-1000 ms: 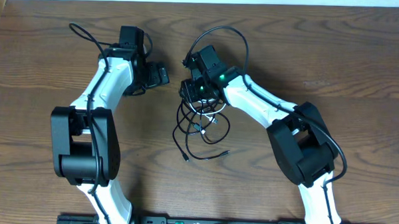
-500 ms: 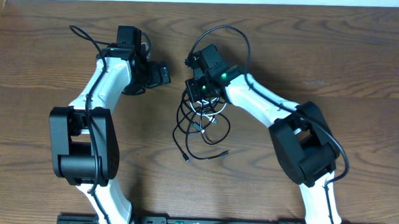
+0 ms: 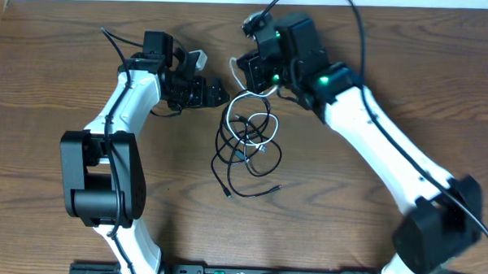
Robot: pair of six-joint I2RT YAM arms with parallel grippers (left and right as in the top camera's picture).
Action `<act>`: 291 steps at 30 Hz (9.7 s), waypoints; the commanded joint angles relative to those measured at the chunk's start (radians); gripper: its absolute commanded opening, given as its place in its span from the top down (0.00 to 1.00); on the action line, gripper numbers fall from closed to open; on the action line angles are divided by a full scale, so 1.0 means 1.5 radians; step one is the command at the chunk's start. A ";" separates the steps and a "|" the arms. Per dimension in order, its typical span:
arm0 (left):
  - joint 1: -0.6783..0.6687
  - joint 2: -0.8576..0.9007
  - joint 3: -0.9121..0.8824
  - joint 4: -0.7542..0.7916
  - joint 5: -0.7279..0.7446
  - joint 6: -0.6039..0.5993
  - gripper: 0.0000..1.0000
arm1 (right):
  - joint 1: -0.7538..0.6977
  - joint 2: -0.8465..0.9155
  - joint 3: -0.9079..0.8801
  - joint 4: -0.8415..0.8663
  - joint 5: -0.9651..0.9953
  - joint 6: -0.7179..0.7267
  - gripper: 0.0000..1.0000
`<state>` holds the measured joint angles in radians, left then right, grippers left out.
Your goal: Untangle cables
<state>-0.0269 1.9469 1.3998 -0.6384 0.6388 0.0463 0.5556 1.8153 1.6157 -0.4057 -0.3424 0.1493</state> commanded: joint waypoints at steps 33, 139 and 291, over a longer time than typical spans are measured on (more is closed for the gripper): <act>0.003 -0.004 -0.006 0.002 -0.171 -0.082 0.02 | -0.052 -0.178 0.004 -0.167 0.231 0.000 0.88; 0.003 -0.004 -0.006 0.005 -0.185 -0.092 0.02 | 0.000 -0.082 -0.040 -0.308 0.325 0.233 0.84; 0.003 -0.004 -0.006 0.005 -0.185 -0.092 0.02 | -0.078 0.229 -0.035 -0.194 0.320 -0.120 0.99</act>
<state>-0.0269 1.9469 1.3991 -0.6281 0.3672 -0.0826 0.4610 2.1666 1.5562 -0.6914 0.0582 -0.1040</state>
